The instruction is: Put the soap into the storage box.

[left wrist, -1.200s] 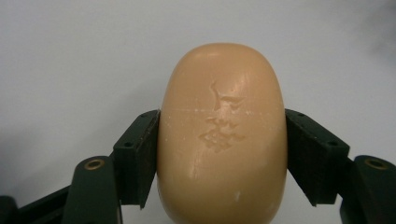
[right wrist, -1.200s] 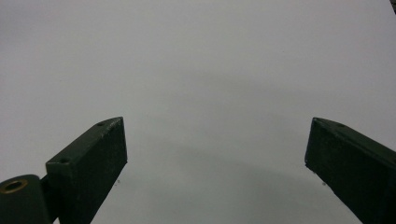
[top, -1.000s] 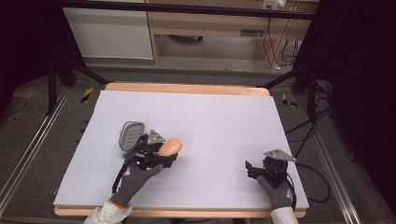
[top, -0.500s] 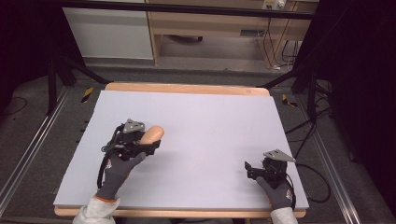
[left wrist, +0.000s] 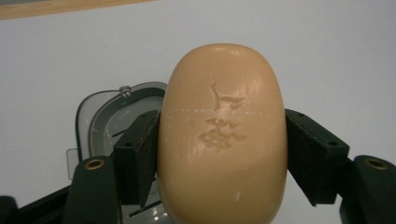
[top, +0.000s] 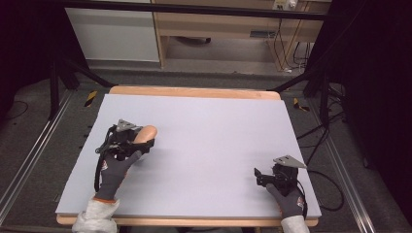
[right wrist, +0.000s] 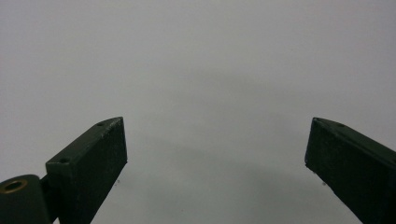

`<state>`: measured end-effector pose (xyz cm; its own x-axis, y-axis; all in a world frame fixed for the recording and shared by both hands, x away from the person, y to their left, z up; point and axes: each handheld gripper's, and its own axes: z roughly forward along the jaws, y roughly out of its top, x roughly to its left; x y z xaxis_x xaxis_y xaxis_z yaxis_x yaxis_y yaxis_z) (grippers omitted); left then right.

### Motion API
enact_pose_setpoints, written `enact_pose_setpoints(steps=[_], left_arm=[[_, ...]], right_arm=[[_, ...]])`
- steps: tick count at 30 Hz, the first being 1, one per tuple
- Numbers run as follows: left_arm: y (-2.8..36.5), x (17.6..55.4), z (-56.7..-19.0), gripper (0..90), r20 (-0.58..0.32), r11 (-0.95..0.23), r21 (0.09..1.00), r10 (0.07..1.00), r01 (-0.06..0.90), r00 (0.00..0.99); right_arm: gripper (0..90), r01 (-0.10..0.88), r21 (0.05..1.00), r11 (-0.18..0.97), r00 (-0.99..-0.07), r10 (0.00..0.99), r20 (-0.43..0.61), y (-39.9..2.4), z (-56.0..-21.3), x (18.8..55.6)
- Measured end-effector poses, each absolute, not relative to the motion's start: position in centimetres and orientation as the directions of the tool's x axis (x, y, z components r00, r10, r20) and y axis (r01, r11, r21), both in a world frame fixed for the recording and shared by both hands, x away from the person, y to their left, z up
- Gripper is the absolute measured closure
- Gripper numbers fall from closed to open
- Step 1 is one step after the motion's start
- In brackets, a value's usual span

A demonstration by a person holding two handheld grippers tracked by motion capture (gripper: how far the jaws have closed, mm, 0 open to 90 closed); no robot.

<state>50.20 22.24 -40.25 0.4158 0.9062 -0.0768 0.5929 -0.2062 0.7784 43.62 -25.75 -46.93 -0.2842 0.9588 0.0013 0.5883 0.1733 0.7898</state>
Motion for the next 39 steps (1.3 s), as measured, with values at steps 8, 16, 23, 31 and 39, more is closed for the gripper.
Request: enact_pose_setpoints(steps=[8, 16, 23, 31, 39], left_arm=[[23.0, 51.2, -41.3, 31.6, -0.072, -0.198, 0.759, 0.921, 0.620, 0.383], [23.7, 51.7, -42.2, 31.6, -0.067, -0.193, 0.742, 0.932, 0.642, 0.357], [23.7, 51.8, -42.6, 31.6, -0.059, -0.198, 0.736, 0.934, 0.648, 0.352], [23.6, 51.9, -42.8, 31.6, -0.045, -0.204, 0.731, 0.937, 0.651, 0.345], [23.7, 52.0, -43.0, 31.5, -0.046, -0.195, 0.731, 0.942, 0.654, 0.334]], right_arm=[[5.9, 0.589, 0.789, 0.174, -0.286, 0.958, 0.002, -25.7, -46.9, 43.6], [5.8, 0.591, 0.788, 0.175, -0.286, 0.958, 0.002, -25.7, -47.0, 43.7], [5.8, 0.591, 0.787, 0.176, -0.287, 0.958, 0.002, -25.7, -47.0, 43.7], [5.7, 0.592, 0.787, 0.176, -0.287, 0.958, 0.002, -25.7, -47.0, 43.7], [5.6, 0.593, 0.786, 0.176, -0.286, 0.958, 0.002, -25.6, -47.0, 43.7]])
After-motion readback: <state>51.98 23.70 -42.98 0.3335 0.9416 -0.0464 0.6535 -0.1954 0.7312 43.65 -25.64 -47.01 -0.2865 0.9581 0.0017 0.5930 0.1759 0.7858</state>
